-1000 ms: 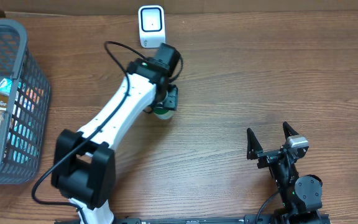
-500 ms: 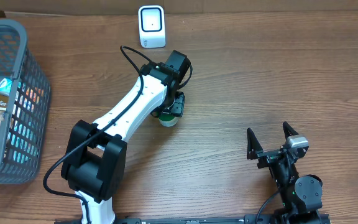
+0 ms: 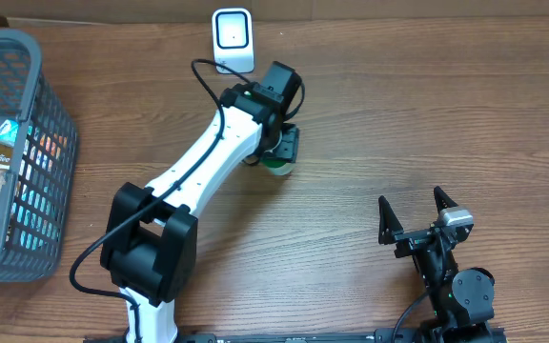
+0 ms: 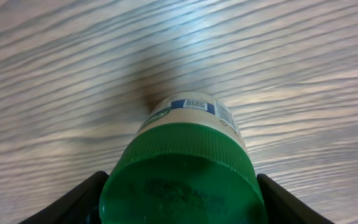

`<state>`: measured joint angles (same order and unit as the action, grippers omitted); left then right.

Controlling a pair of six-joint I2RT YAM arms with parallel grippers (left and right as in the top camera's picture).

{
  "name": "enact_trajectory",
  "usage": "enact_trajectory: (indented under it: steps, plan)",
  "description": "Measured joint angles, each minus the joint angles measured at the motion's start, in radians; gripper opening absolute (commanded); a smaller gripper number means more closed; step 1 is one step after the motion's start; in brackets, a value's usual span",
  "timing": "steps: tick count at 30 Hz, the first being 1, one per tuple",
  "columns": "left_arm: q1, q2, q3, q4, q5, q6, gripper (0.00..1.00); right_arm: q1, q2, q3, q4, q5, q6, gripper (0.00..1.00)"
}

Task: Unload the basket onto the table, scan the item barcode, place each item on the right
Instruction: 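Lift the jar out and carry it toward the white scanner, then lower the jar onto the table center and release it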

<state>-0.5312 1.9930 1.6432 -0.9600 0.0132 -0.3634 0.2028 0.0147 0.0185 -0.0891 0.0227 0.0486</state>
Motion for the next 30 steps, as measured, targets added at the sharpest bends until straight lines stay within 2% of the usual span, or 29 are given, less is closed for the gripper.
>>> enact_trajectory:
  steps: [10, 23, 27, 30]
  plan:
    - [-0.084, 0.001, 0.002, -0.019, -0.004, 0.027, 0.52, 0.000, 0.000, 0.000, 0.000, 0.000, 0.000, 1.00]
    - [-0.082, 0.001, 0.002, -0.029, -0.033, 0.046, 0.87, 0.000, 0.000, 0.000, 0.000, 0.000, 0.000, 1.00]
    - [-0.082, 0.001, 0.002, -0.026, -0.035, 0.050, 0.91, 0.000, 0.000, 0.000, 0.000, 0.000, 0.000, 1.00]
    - [-0.082, 0.001, 0.002, -0.020, -0.036, 0.050, 0.90, 0.000, 0.000, 0.000, 0.000, 0.000, 0.000, 1.00]
